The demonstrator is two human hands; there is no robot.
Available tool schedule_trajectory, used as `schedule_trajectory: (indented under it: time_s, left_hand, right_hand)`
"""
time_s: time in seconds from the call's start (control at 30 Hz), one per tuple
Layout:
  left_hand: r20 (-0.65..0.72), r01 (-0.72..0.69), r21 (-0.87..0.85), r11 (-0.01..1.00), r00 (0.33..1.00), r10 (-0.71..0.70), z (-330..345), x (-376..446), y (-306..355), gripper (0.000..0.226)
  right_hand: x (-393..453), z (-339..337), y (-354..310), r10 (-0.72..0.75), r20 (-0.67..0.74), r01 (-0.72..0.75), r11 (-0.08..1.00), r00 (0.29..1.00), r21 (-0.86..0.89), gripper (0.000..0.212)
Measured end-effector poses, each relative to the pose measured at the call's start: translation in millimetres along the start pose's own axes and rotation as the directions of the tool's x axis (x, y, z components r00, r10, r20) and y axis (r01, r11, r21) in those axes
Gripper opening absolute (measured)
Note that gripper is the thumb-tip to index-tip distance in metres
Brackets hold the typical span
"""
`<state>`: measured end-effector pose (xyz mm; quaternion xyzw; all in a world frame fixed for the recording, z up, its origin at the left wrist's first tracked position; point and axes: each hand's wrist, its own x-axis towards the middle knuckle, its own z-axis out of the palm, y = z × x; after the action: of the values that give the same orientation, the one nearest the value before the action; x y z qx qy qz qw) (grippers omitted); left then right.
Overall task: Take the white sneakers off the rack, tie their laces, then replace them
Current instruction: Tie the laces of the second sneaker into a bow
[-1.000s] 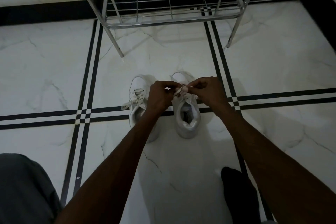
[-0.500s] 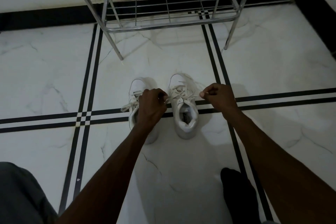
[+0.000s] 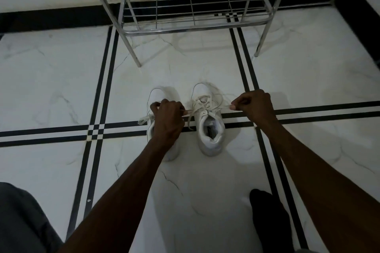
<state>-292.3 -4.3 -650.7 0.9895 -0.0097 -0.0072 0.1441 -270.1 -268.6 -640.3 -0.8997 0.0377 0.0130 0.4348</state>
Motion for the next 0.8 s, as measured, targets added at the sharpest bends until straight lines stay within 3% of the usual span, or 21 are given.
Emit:
schedule_trajectory:
  time_s: [0.17,0.33,0.53,0.73,0.8]
  left_hand:
    - [0.001,-0.084,0.171,0.982,0.996,0.085,-5.9,-1.8,-0.9,0.024]
    - [-0.015,-0.169,0.284,0.944,0.983,0.181,-7.1,-6.8,-3.1,0.018]
    - [0.02,-0.169,0.323,0.931,0.985,0.172,-4.7,-11.4,-7.0,0.023]
    - [0.034,-0.141,0.354,0.925,0.99,0.138,-3.9,-9.3,-8.6,0.019]
    - [0.062,-0.155,0.353,0.923,0.988,0.142,-3.5,-9.7,-8.7,0.019]
  right_hand:
    - [-1.7,10.1,5.2,-0.057,-0.028,0.055,0.994,0.998,-0.091,0.004]
    - [-0.4,13.5,12.2,-0.146,0.031,0.148,0.948,0.989,-0.283,0.008]
    - [3.6,17.6,11.9,-0.089,0.106,0.125,0.898,0.99,-0.421,0.008]
    - [12.0,26.1,21.4,0.144,0.153,-0.066,0.902,0.978,-0.427,0.016]
    - [8.9,27.2,21.8,0.097,0.119,-0.039,0.909,0.988,-0.416,0.012]
